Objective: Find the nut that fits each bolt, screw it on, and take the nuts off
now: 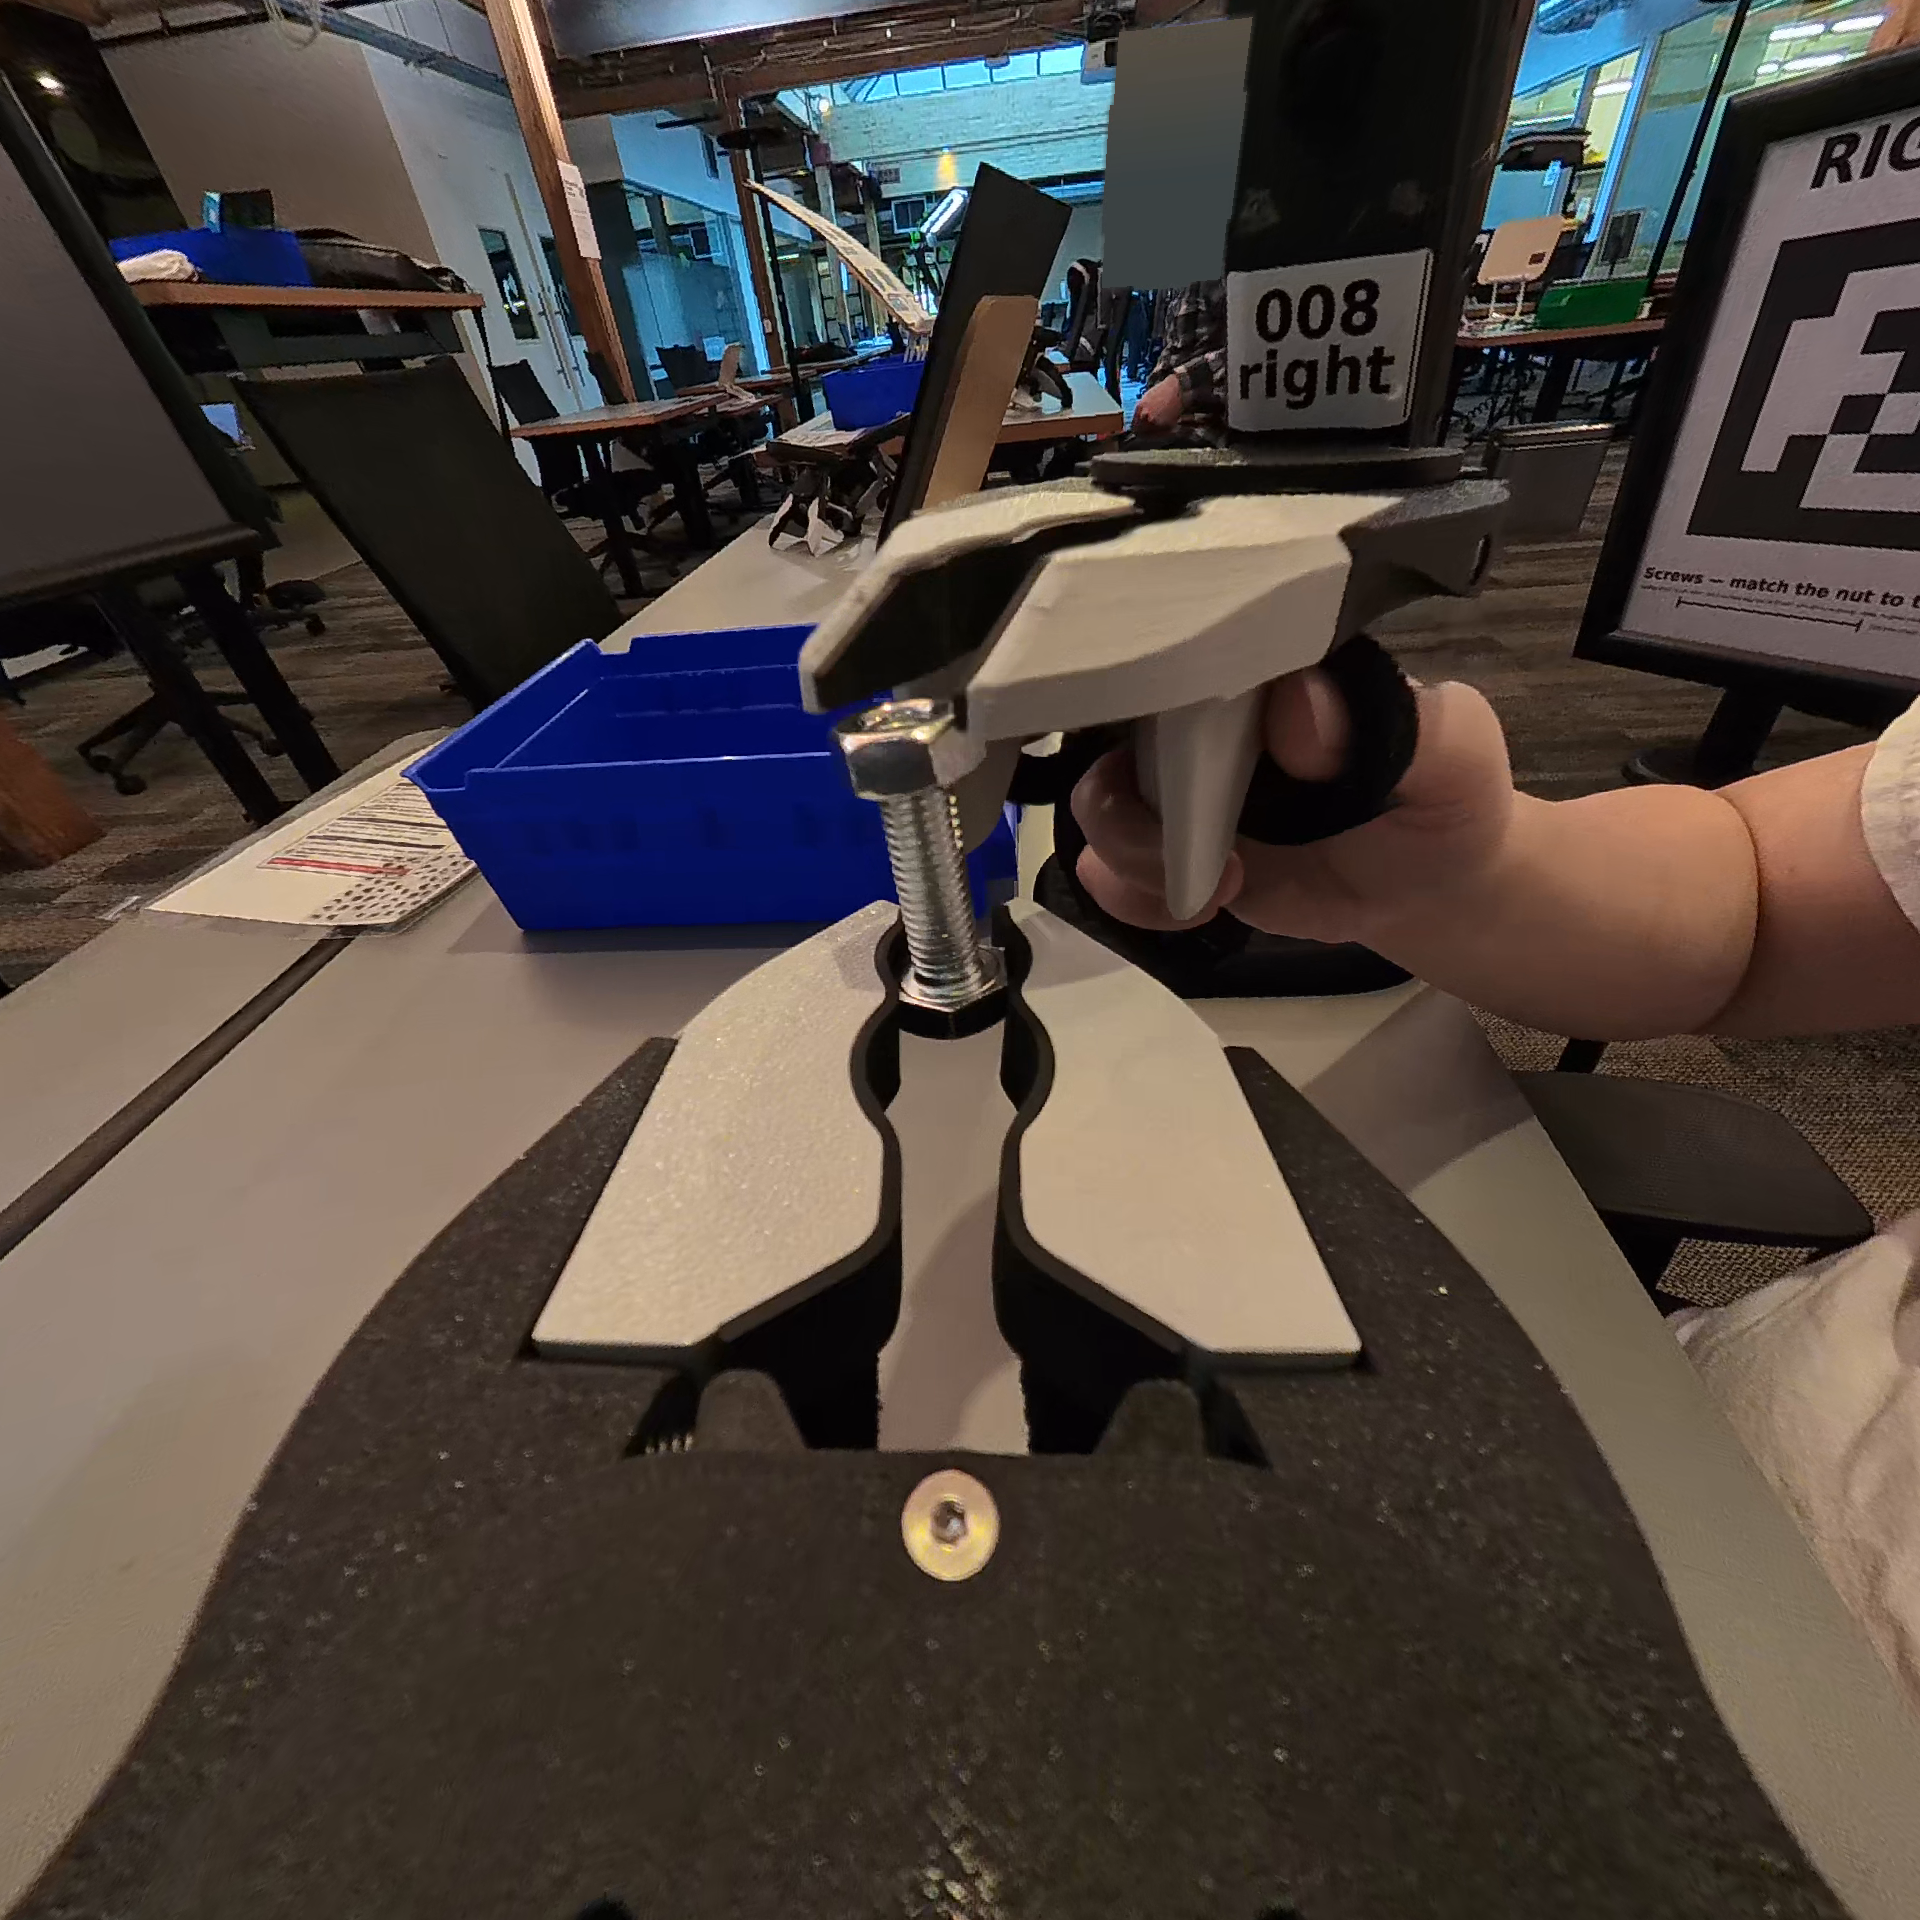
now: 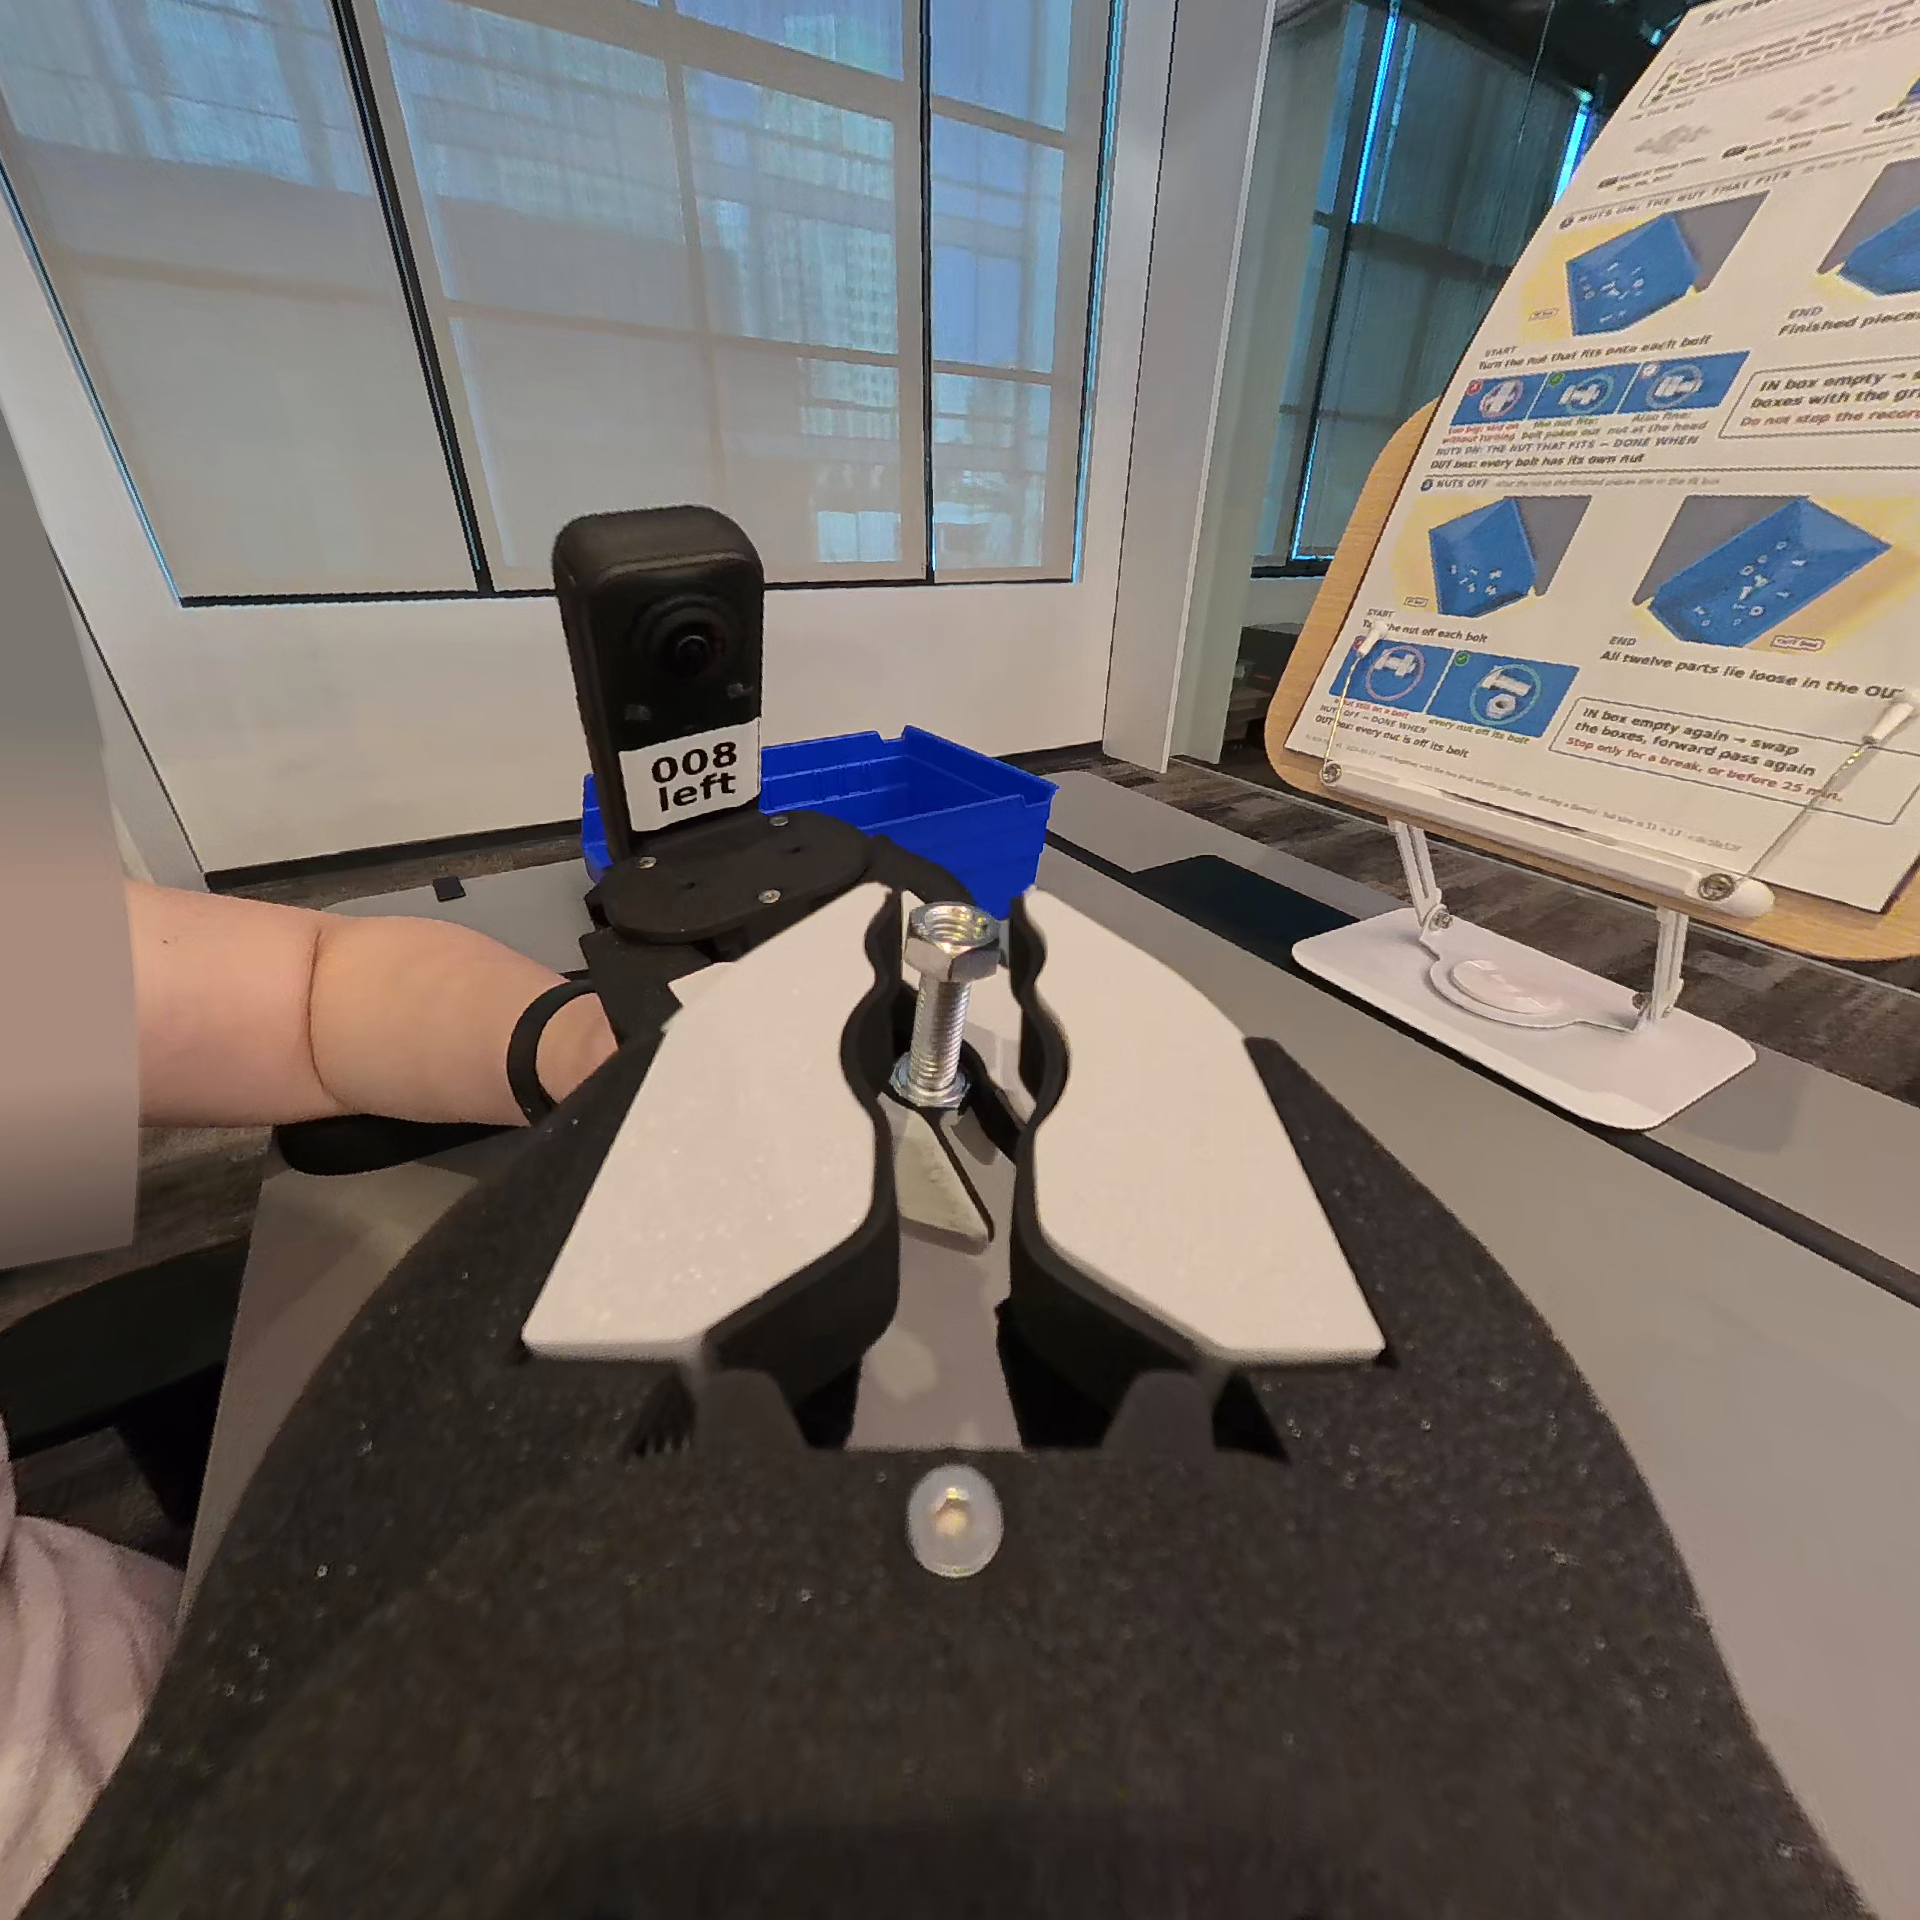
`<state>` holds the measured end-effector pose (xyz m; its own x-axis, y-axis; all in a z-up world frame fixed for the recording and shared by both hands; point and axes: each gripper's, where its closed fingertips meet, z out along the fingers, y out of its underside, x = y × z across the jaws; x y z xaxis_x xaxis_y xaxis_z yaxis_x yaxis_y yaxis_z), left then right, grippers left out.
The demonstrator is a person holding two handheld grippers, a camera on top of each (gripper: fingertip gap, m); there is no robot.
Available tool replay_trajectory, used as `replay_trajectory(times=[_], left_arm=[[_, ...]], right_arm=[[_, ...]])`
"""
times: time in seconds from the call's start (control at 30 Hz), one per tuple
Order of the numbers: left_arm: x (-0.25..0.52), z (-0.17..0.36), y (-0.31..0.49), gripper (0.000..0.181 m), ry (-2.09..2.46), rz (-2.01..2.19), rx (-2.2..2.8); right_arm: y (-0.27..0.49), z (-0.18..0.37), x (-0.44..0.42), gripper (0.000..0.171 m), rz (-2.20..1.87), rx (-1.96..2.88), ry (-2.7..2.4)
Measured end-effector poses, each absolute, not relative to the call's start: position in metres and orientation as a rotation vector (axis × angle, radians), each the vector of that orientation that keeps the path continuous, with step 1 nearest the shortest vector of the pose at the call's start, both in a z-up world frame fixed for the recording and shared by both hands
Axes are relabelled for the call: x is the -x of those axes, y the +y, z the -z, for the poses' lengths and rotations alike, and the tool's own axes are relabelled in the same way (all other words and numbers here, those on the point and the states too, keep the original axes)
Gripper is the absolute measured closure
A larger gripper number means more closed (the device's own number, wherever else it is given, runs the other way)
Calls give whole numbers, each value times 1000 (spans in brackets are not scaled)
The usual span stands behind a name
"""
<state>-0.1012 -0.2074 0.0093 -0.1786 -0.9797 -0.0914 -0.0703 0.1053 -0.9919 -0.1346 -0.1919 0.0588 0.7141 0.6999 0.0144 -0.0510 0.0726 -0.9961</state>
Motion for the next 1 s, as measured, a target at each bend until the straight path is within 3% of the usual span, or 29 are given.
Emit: replay_trajectory(times=[0.27,0.47,1.0], left_arm=[[103,-11,-215,168,1470,1270,1056],[107,-13,-237,168,1539,1364,966],[114,-17,-257,168,1602,1484,879]], right_arm=[[-205,-79,125,149,-671,1322,-697],[-225,-72,136,138,-943,1362,-997],[-238,-57,150,149,-1159,1310,-1157]])
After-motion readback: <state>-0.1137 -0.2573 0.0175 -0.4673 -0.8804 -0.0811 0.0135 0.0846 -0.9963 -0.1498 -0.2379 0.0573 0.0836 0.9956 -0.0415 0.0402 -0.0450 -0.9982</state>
